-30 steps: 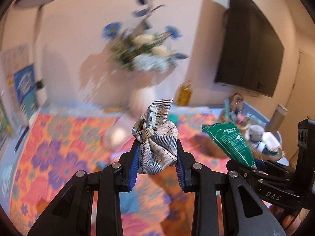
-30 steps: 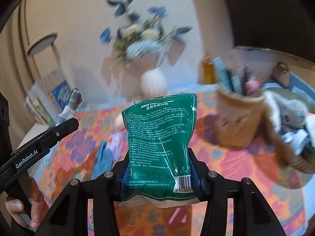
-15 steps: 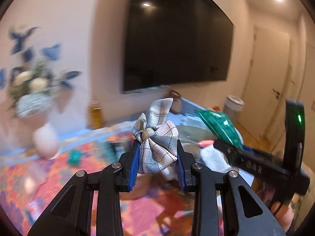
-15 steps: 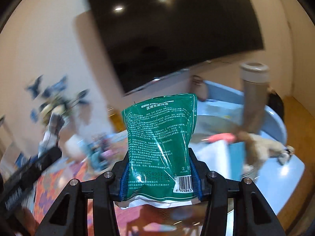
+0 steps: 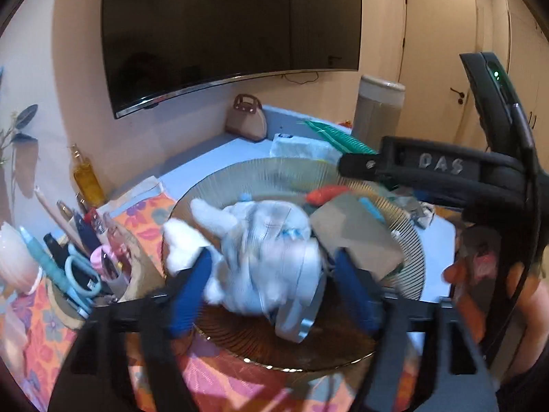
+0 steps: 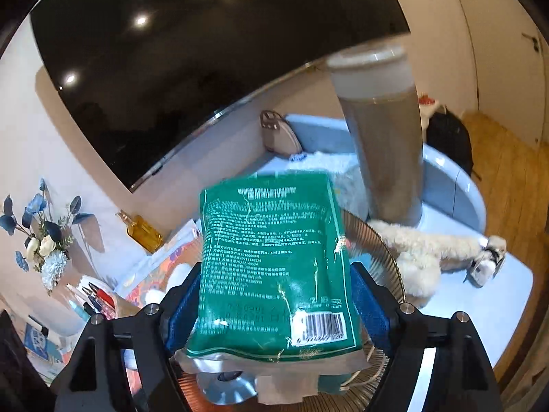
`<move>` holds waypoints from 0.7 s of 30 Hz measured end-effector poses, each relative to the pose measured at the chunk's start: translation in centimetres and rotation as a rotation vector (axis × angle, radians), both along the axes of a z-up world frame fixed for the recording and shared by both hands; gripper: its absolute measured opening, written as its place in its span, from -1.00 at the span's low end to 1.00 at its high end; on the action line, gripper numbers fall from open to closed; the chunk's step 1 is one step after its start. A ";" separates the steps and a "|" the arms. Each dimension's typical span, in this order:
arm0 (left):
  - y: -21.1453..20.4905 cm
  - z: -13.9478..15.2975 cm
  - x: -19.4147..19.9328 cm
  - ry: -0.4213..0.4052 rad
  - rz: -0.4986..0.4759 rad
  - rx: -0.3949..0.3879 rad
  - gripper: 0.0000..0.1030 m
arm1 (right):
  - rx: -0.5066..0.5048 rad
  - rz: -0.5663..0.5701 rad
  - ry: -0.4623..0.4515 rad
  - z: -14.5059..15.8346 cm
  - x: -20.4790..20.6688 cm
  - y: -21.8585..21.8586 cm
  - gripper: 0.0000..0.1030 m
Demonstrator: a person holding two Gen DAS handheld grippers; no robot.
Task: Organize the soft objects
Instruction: 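Carry the scrunchie and green pack to the amber plate while both tools release them, then move both open tools back over the floral tablecloth toward the blue cloth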
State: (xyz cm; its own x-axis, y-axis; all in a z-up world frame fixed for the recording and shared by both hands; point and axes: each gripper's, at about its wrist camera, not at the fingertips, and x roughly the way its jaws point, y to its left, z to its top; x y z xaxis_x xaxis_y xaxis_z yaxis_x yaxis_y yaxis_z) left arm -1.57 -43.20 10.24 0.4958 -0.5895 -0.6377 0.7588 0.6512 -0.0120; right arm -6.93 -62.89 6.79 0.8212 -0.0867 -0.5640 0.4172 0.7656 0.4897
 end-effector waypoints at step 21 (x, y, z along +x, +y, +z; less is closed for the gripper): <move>22.5 2.7 -3.4 0.055 0.331 -0.157 0.56 | -0.133 0.123 -0.050 3.9 -2.6 7.5 0.94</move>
